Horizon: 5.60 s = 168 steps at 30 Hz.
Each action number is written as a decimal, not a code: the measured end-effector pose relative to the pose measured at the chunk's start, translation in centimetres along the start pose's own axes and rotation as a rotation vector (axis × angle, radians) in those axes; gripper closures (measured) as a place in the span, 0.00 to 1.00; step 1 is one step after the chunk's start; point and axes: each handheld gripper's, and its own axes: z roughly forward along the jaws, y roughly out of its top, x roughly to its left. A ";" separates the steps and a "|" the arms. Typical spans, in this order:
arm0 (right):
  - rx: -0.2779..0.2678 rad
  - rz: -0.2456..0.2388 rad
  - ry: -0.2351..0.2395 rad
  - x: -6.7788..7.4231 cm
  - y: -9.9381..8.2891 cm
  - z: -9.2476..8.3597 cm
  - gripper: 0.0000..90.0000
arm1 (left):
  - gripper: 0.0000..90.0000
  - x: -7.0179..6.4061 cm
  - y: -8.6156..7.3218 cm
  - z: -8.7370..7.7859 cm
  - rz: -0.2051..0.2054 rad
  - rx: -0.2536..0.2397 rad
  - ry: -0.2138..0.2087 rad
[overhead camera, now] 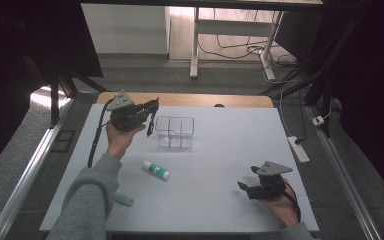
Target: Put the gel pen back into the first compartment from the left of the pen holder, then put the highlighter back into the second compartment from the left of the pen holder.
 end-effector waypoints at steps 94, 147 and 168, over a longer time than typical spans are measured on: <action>-0.017 0.026 0.015 0.0 -0.1 -0.3 0.24 | 0.49 -3.4 -3.7 -2.0 0.088 0.234 -0.125; -0.015 0.016 0.015 0.0 0.0 -0.5 0.24 | 0.44 -3.9 -6.8 -8.2 0.239 0.582 -0.255; -0.025 0.017 0.015 0.0 -0.1 -0.6 0.24 | 0.45 -3.3 -7.9 -11.3 0.283 0.655 -0.325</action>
